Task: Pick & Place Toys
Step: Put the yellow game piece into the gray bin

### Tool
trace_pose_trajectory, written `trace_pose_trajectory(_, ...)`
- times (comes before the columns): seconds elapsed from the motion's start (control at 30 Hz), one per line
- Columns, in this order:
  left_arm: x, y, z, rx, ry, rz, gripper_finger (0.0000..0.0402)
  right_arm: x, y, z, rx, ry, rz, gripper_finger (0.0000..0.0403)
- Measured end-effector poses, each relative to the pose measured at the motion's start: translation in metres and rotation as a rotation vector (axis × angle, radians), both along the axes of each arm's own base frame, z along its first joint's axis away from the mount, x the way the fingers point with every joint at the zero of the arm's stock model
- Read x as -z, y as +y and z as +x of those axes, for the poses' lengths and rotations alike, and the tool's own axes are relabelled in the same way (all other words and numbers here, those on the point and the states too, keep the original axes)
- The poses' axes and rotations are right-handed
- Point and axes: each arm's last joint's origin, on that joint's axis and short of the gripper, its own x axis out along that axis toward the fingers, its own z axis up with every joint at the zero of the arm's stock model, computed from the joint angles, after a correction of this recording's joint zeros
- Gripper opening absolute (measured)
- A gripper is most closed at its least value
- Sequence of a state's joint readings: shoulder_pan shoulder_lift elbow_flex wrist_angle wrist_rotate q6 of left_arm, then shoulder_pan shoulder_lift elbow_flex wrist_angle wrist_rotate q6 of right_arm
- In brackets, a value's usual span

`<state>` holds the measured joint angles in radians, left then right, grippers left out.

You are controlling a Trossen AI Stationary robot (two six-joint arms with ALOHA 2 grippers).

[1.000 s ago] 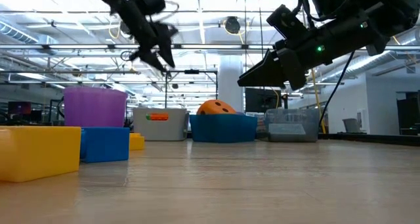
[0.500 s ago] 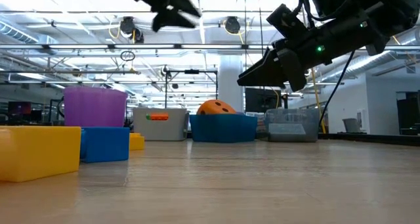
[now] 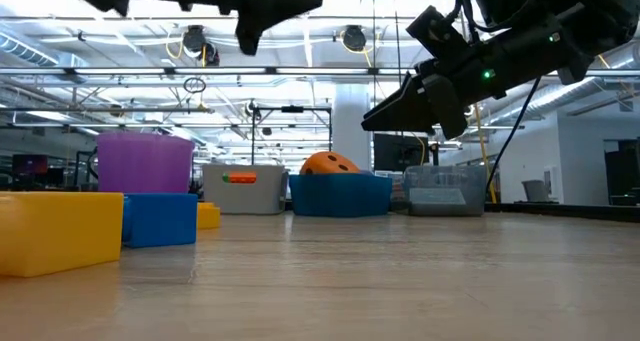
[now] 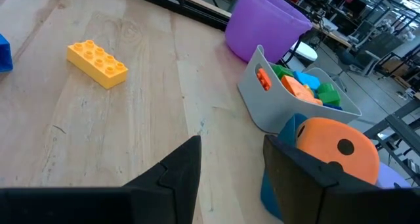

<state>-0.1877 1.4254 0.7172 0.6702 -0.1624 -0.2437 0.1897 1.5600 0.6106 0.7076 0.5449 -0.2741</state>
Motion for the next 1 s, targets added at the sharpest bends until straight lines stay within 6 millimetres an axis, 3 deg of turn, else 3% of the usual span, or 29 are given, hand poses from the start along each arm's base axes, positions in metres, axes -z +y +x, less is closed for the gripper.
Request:
trace_pose_trajectory(0.33, 0.047, -0.065, 0.013, 0.068, -0.091, -0.063, 0.0182, 0.000, 0.000, 0.000, 0.000, -0.001, 0.000, 0.0158)
trace_pose_trajectory(0.53, 0.061, -0.084, 0.015, 0.112, -0.177, -0.097, 0.0177, 0.000, 0.000, 0.000, 0.000, 0.000, 0.000, 0.0158)
trace_pose_trajectory(0.7, 0.052, -0.099, 0.015, 0.149, -0.213, -0.085, 0.0177, 0.000, 0.000, 0.000, 0.000, -0.001, 0.000, 0.0158)
trace_pose_trajectory(1.0, 0.020, -0.142, 0.005, 0.230, -0.314, 0.124, 0.0177, -0.001, 0.000, 0.000, 0.000, -0.007, 0.001, 0.0157)
